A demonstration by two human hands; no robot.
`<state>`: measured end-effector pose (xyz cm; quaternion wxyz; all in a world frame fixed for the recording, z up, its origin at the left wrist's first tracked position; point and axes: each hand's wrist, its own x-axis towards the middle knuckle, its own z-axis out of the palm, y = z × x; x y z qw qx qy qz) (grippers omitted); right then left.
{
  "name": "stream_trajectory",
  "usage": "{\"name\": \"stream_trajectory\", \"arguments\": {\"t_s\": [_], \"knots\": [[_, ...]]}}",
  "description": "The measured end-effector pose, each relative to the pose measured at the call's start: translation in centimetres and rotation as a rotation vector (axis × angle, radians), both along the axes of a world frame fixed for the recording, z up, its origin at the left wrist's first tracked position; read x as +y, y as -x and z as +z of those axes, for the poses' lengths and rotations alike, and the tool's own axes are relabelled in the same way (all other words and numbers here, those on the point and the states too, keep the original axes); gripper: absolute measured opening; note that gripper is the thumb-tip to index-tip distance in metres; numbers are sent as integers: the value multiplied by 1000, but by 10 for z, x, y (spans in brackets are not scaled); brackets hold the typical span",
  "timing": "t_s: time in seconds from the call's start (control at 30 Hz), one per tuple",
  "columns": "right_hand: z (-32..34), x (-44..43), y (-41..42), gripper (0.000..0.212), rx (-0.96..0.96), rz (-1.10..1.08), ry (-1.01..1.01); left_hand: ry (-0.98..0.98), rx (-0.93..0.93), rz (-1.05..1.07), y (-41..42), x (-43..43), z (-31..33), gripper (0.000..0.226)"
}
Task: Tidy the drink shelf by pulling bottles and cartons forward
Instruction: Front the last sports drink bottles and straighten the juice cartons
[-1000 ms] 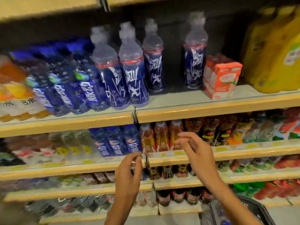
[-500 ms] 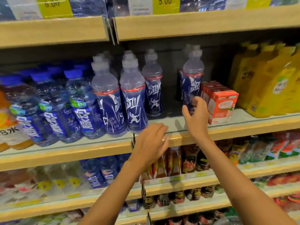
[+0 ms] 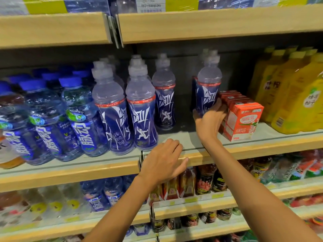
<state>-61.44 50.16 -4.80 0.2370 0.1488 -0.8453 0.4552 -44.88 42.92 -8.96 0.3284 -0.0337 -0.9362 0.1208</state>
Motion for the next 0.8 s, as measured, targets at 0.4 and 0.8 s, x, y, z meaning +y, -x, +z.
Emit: {"name": "stream_trajectory", "arguments": {"t_s": [0.4,0.8], "knots": [[-1,-8,19,74,-108,254,259,-10,1,19,-3,5,1,43],[14,58,-29,50,-252,640,373,-817,2,23,-7,25,42,35]]}}
